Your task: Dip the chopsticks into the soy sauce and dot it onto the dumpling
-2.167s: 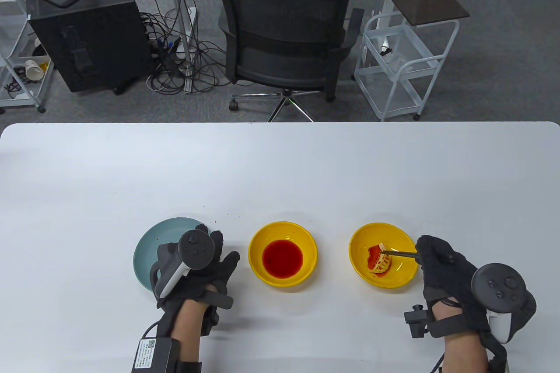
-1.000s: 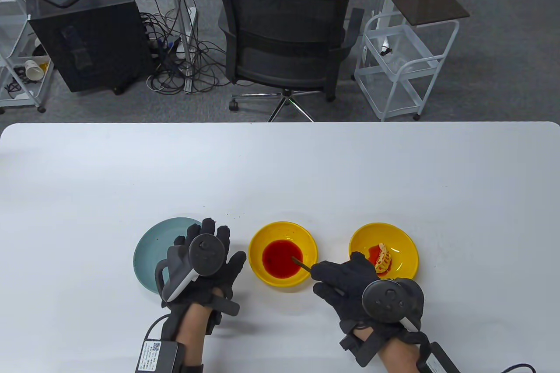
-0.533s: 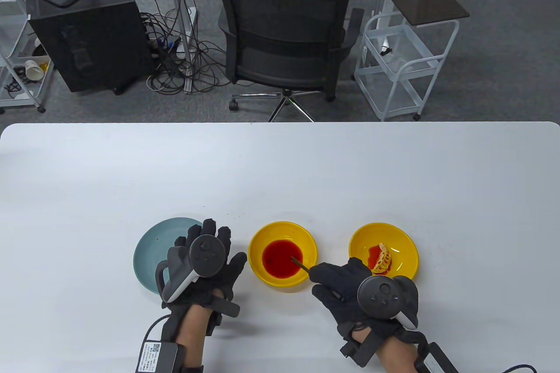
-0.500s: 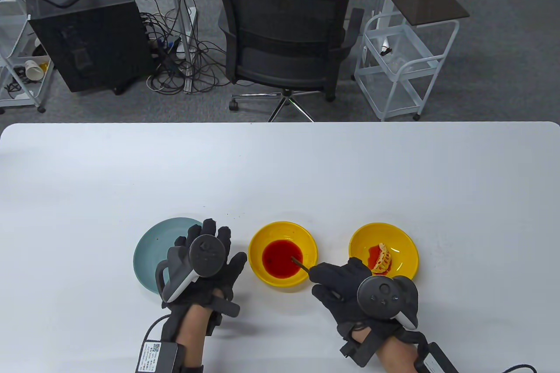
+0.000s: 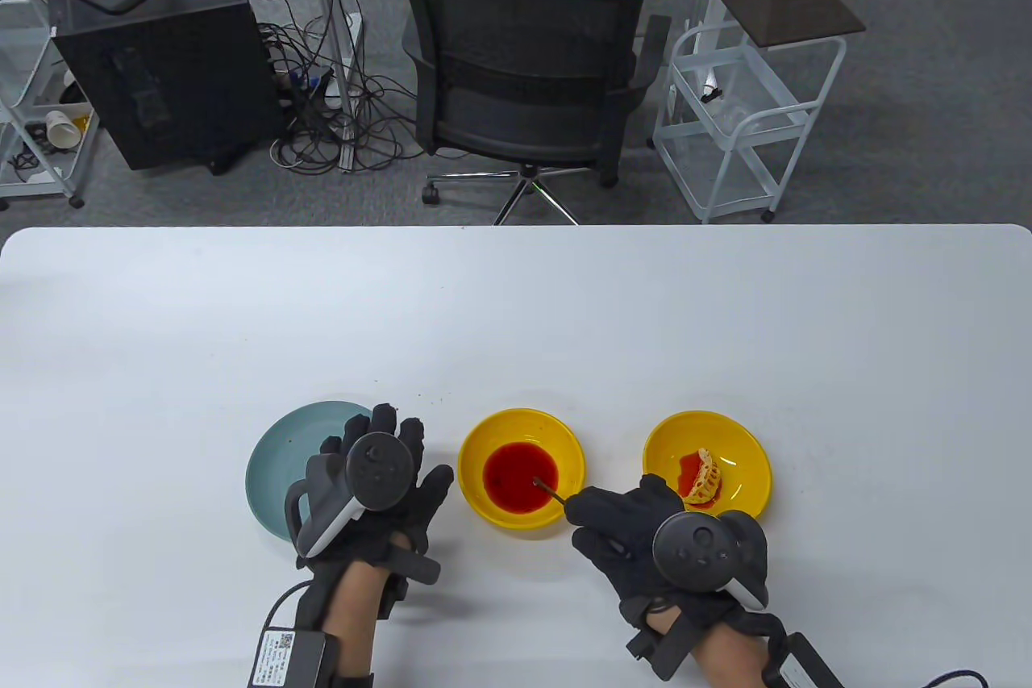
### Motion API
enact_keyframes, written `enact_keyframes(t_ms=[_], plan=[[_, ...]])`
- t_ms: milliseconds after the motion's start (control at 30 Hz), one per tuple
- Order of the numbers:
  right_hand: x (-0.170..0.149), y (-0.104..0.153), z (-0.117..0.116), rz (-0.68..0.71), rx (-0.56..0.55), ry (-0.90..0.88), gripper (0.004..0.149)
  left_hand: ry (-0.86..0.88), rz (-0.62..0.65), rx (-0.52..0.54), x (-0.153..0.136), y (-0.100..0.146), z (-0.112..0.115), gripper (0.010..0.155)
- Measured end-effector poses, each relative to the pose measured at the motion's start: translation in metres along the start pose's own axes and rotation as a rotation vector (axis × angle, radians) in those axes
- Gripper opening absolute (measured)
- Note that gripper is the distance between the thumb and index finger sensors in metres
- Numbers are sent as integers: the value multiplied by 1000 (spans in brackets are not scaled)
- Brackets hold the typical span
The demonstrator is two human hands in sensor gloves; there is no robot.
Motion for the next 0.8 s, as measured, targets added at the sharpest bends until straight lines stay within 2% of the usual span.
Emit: enact_keyframes(t_ms=[167,267,367,567,667,800], plan=[[1,1,10,21,-43,-65,52,2,-1,-2,0,0,0,79],[1,6,31,30,-115,-111,52,7,-2,1,-2,0,-1,79],[-2,16,63,18,-207,-145,52,16,-6,-1,-3,0,-1,79],[-20,35,113,-49,-359,-202,51,21,4,-1,0,0,0,79],[-33,44,134,-113,-427,-154,50,25,6,-1,-1,0,-1,79],[-51,53,152,-223,-460,-48,50,38,-2,-2,-5,0,-2,79]])
Point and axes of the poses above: the tracker on the back of each hand, its own x axis roughly to the thumb side, its own y axis roughly from the fingertips to the wrist, z = x × y, the point moved 5 cm from there along -y, roughly from the wrist to the fingertips, and after that the axes turned 2 degrees about x, right-handed, at the moved point
